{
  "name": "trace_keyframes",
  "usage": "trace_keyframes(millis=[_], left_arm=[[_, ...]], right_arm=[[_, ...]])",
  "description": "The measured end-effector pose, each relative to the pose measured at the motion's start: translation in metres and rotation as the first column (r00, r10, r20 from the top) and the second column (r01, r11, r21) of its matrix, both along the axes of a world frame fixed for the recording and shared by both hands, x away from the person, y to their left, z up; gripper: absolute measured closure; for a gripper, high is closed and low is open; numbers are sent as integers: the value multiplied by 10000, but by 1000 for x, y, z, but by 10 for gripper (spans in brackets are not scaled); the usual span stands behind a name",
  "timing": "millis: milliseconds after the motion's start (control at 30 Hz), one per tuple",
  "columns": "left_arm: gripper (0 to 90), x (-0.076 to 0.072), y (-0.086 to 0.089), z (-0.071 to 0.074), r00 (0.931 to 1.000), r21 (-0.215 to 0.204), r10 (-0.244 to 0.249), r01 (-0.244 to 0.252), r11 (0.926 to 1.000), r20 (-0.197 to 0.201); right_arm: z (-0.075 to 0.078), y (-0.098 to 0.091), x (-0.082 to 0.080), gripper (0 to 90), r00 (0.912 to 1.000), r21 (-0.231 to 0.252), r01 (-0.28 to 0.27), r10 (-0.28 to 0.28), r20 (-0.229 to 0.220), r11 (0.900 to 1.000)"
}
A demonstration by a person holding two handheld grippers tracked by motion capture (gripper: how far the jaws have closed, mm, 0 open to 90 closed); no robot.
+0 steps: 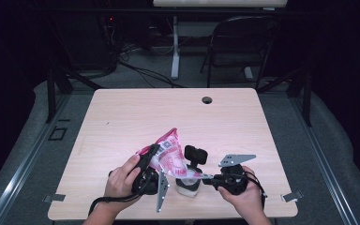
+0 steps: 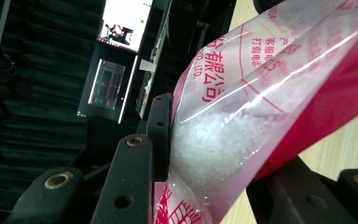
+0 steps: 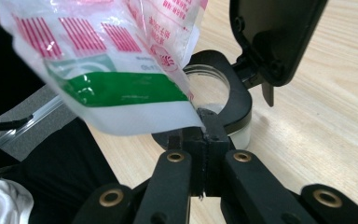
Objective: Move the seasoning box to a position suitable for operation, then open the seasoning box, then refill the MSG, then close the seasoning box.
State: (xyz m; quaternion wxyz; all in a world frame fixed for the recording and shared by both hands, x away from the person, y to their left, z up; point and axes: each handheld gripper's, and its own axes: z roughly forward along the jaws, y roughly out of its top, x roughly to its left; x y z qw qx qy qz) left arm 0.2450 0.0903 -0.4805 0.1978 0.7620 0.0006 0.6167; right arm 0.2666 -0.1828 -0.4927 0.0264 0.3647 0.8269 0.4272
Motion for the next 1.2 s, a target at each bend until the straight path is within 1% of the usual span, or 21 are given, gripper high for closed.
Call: trace_keyframes(millis=[67,133,167,200,300,367,433,700,800,833,967,1033,1100,1200], left_arm=[[700,0,-1,0,10000,-46,-23,23,10000,67],[700,-1,-1,1,10000,-70,-11,12,10000,14],[700,-1,-1,1,10000,-41,-46,46,10000,75],[700,-1,-1,1,10000,-62,-14,14,10000,14],[700,-1,-1,1,10000,-11,-33,33,10000,50],[700,-1,-1,1,10000,-11,-13,13,10000,8],[700,-1,-1,1,10000,-46,-26,26,10000,15],[700,-2,-2,1,10000,27,-50,50,10000,84],[700,-2,-1,1,10000,-18,-49,49,10000,83],[700,-2,-1,2,10000,-15,-49,49,10000,84],[701,-2,-1,1,10000,-40,-20,20,10000,22],[701,-2,0,2,10000,-18,-21,21,10000,97],[701,-2,0,2,10000,27,-3,3,10000,90],[701,-2,0,2,10000,-17,-15,15,10000,80]], right_arm=[[-1,1,0,900,10000,74,-17,17,-24,10000],[-1,1,0,900,10000,78,4,-4,-16,10000],[-1,1,0,900,10000,84,8,-8,-14,10000],[-1,0,0,900,10000,93,7,-7,-17,10000],[-1,1,0,900,10000,77,1,-1,-25,10000],[-1,1,-1,900,10000,54,-16,16,-13,10000],[-1,1,0,900,10000,78,-5,5,-23,10000],[-1,0,-1,900,10000,56,14,-14,-3,10000],[-1,0,-1,900,10000,139,16,-16,8,9999],[0,0,-1,900,10000,65,-16,16,22,10000],[0,0,-1,900,10000,86,-8,8,28,10000],[0,1,-1,900,10000,92,-14,13,35,10000],[0,1,-1,900,10000,92,-45,45,37,9999],[0,1,-1,900,10000,88,-46,46,32,10000]])
